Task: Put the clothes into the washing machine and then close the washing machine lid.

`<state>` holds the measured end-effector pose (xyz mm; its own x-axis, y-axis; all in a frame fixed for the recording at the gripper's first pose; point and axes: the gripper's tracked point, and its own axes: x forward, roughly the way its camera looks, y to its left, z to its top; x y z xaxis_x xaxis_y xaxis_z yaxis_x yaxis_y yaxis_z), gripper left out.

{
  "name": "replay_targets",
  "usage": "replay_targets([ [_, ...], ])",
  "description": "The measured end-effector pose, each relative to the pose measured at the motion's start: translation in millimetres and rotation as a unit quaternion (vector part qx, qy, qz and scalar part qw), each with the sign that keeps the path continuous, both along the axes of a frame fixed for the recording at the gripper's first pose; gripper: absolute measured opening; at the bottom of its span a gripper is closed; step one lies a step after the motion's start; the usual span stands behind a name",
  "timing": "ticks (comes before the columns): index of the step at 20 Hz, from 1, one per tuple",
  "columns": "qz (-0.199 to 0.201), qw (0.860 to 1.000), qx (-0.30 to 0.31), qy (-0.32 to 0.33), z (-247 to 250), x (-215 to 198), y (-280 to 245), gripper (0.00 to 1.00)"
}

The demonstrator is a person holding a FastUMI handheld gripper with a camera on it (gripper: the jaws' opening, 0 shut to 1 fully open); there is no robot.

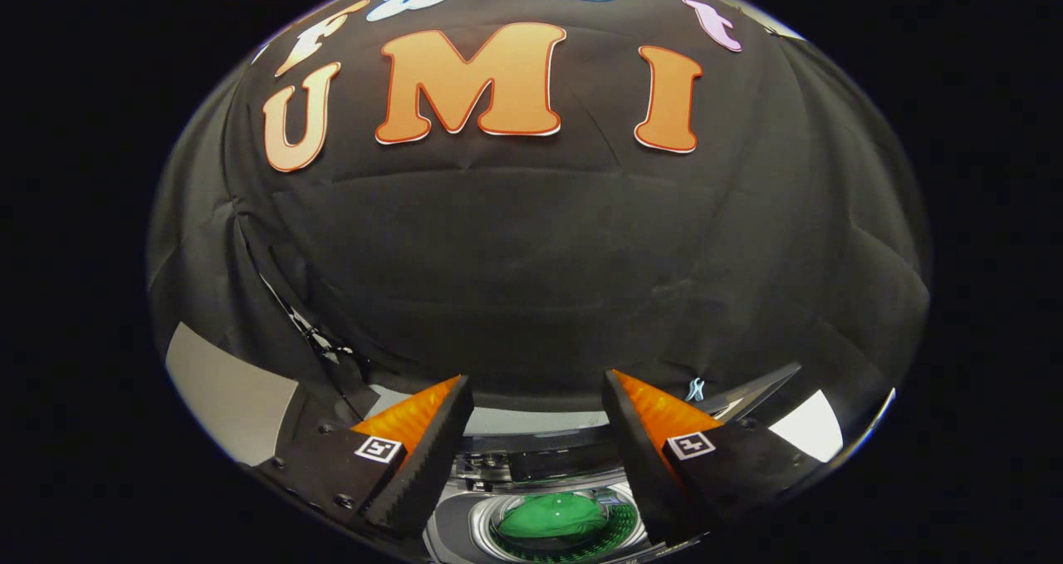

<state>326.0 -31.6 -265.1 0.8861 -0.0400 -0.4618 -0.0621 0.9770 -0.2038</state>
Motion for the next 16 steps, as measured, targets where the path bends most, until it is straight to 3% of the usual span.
replay_targets([
  [16, -0.006, 1.000, -0.003, -0.011, -13, -82, -13, 1.00],
])
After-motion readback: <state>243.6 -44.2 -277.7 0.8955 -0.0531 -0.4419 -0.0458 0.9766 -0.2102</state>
